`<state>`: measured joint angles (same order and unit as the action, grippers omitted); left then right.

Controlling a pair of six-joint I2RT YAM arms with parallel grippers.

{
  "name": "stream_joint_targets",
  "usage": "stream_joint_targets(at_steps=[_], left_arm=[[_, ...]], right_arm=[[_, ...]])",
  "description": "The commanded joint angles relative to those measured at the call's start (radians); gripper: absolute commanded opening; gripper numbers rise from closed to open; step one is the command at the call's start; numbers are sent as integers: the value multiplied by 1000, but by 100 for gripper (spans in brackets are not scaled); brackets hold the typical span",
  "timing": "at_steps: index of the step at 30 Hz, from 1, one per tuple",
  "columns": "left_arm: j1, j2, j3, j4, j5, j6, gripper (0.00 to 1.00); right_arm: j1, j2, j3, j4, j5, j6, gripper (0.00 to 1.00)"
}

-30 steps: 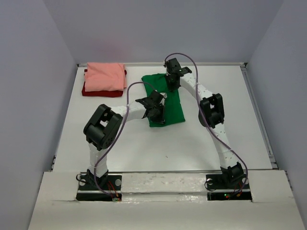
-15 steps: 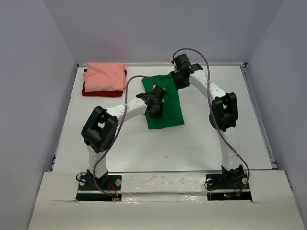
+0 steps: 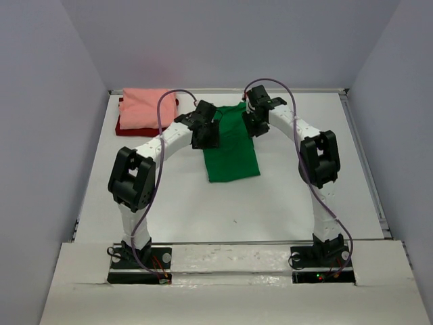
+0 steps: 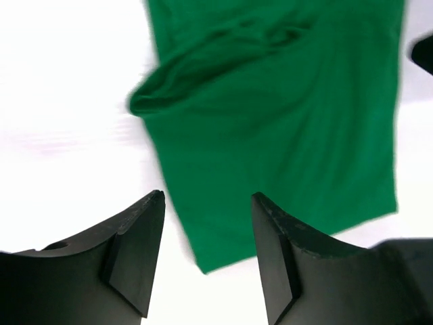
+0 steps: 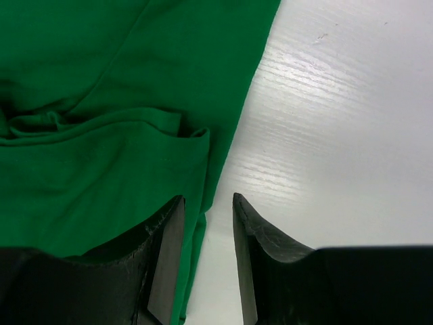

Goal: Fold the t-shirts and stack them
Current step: Fold the folded rectangular tshirt in 1/3 of the way

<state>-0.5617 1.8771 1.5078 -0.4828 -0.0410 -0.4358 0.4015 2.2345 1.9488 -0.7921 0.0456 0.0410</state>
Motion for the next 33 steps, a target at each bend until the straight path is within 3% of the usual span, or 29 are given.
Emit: stream_joint_targets(at_steps=[1, 21, 33], left_arm=[[60, 19, 40, -20, 36, 0, 66], [138, 208, 195, 13, 119, 34, 62], [178, 247, 227, 18, 138, 46, 62]], right_arm=[[8, -4, 65, 25, -38, -7, 41], [8, 146, 274, -42, -108, -18, 41], [8, 155, 260, -41, -121, -10, 41]])
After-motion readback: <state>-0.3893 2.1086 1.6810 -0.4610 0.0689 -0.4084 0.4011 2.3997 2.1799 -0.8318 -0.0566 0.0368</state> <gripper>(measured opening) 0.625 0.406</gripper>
